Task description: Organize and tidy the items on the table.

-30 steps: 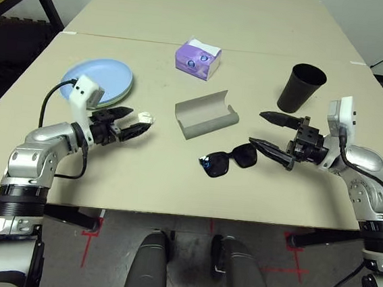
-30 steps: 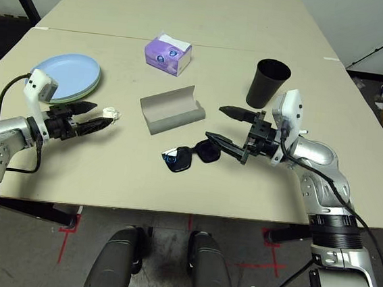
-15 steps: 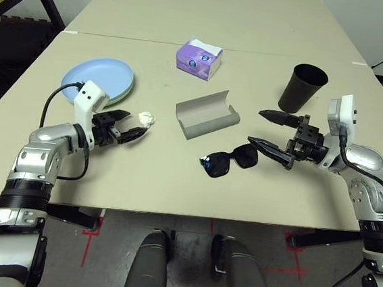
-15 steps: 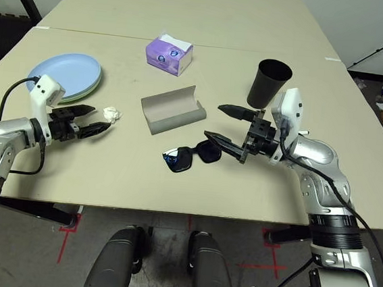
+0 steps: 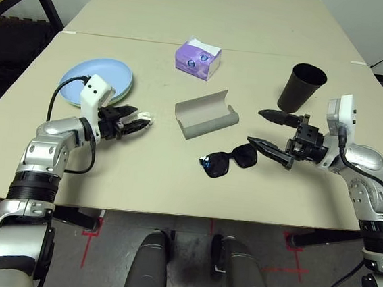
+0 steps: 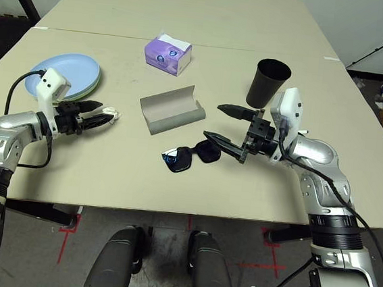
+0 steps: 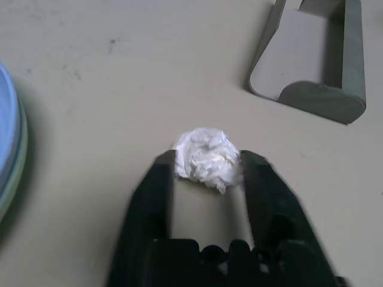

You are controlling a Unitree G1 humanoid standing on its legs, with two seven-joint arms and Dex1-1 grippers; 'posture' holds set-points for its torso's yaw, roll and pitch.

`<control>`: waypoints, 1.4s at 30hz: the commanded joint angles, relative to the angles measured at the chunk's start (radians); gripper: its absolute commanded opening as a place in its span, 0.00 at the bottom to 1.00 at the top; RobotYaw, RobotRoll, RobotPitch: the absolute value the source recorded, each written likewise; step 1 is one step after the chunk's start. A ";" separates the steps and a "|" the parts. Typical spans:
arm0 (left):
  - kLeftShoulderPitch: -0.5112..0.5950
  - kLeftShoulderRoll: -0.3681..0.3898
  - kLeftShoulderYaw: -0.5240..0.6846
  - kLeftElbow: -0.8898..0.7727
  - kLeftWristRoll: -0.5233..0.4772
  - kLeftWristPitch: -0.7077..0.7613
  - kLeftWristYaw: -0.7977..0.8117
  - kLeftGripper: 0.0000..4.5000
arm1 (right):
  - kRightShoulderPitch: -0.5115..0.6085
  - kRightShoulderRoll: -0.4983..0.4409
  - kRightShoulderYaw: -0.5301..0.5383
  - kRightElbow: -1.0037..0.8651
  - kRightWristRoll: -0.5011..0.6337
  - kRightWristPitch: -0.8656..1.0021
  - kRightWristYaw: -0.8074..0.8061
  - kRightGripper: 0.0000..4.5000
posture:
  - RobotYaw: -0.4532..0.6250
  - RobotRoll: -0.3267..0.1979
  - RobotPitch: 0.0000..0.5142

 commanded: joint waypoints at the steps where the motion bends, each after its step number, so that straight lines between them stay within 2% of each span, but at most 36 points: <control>1: 0.001 0.004 -0.014 0.011 0.012 0.000 -0.020 0.19 | 0.003 -0.007 0.012 -0.010 -0.007 -0.003 -0.001 1.00 | 0.41 0.62 0.30; 3: 0.002 0.005 -0.014 0.011 0.012 0.005 -0.024 0.01 | 0.002 -0.007 0.012 -0.009 -0.009 -0.004 -0.001 1.00 | 0.41 0.62 0.30; 15: -0.027 0.014 0.002 0.008 0.002 0.031 -0.032 0.01 | 0.005 -0.006 0.010 -0.003 -0.014 -0.010 0.003 1.00 | 0.41 0.62 0.30; 27: -0.134 0.087 0.141 -0.016 -0.052 0.086 0.030 0.01 | 0.004 -0.002 0.015 0.007 -0.017 -0.019 0.009 1.00 | 0.42 0.62 0.29; 29: -0.173 0.099 0.161 0.051 -0.025 0.045 0.082 0.01 | 0.000 0.002 0.019 0.013 -0.020 -0.022 0.010 1.00 | 0.43 0.62 0.29; 31: -0.232 0.103 0.182 0.173 0.028 -0.062 0.200 0.01 | -0.004 0.004 0.028 0.020 -0.027 -0.033 0.017 1.00 | 0.44 0.62 0.29; 36: -0.328 0.090 0.236 0.377 0.064 -0.186 0.426 0.01 | -0.007 0.008 0.037 0.022 -0.024 -0.039 0.015 1.00 | 0.43 0.62 0.28; 42: -0.365 0.078 0.219 0.450 0.062 -0.217 0.426 0.01 | 0.001 0.000 0.034 0.015 -0.020 -0.039 0.014 1.00 | 0.42 0.62 0.28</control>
